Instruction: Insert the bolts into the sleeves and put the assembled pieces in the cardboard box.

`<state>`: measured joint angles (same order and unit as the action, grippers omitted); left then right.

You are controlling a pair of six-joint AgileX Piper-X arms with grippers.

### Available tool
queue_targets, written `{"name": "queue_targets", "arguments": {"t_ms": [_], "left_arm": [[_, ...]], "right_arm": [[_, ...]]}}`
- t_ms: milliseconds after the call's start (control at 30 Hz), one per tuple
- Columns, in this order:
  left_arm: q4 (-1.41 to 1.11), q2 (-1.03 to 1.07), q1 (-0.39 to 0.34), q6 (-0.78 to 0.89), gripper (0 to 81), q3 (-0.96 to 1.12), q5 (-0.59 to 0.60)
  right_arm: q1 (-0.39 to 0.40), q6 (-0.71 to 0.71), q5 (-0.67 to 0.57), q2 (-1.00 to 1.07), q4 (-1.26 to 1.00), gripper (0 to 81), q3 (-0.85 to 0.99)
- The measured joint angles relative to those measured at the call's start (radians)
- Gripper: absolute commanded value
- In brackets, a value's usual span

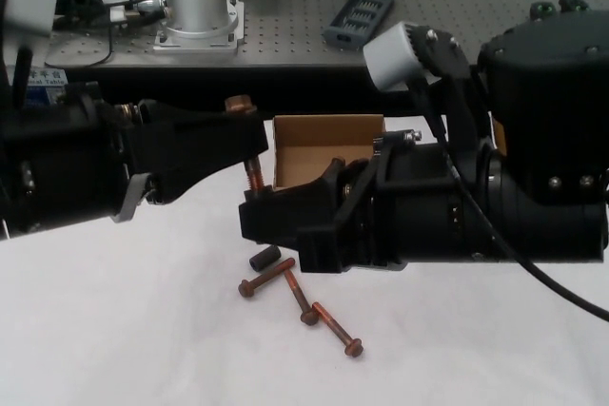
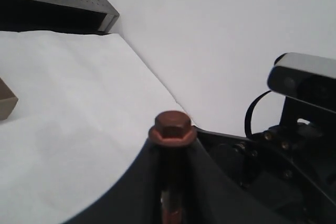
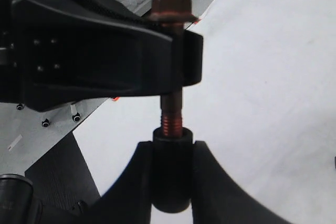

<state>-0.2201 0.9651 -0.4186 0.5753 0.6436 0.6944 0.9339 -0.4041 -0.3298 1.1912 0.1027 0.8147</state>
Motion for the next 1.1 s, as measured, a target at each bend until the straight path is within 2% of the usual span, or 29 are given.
{"name": "queue_targets", "arguments": {"t_ms": [200, 400, 1100], "left_arm": [[0.0, 0.0, 0.0, -0.01, 0.6, 0.0, 0.0], [0.023, 0.0, 0.0, -0.021, 0.6, 0.006, -0.008], [0.097, 0.0, 0.0, -0.054, 0.6, 0.017, 0.01]], "right_arm": [[-0.007, -0.003, -0.001, 0.0, -0.002, 1.7, 0.0], [-0.041, -0.005, -0.053, 0.005, -0.004, 1.7, 0.0], [-0.051, 0.028, -0.119, 0.008, 0.0, 1.7, 0.0]]}}
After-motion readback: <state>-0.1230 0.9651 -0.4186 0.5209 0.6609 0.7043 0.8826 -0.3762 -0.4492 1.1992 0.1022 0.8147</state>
